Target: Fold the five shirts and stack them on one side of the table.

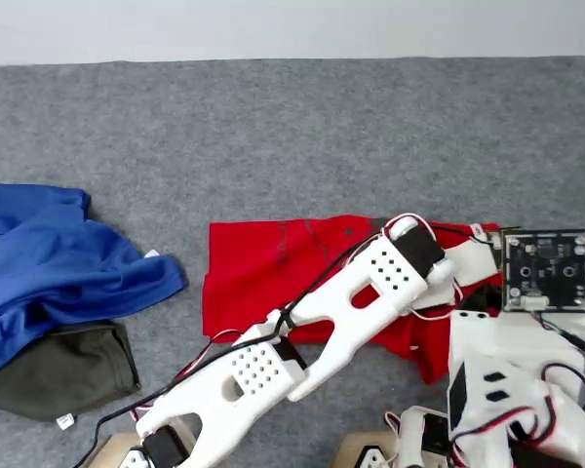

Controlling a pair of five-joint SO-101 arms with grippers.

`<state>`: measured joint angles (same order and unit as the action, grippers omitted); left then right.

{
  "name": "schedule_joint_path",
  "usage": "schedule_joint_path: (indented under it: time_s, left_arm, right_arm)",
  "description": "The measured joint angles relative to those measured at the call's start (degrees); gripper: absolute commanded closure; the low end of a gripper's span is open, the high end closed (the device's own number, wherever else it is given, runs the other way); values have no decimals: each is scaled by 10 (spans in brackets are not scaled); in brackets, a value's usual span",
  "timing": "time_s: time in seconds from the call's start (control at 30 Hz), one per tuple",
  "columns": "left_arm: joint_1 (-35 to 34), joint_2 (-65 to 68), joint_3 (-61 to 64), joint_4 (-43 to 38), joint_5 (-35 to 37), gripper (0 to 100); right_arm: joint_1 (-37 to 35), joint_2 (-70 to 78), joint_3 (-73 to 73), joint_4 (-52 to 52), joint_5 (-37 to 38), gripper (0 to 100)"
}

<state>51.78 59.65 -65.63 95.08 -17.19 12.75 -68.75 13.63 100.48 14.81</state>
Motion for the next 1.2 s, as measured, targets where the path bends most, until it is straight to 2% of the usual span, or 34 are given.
schedule_joint_path:
  time_s: [0.23, 0.87, 1.2]
  left_arm:
    - [55, 0, -58, 37, 1, 994]
    - [113, -17, -56, 39, 2, 994]
    - [137, -25, -27, 39, 39, 994]
  right_arm:
    - [1, -1, -1, 0, 0, 979]
    - [2, -3, -9, -3, 0, 979]
    - [3, -4, -9, -2, 0, 979]
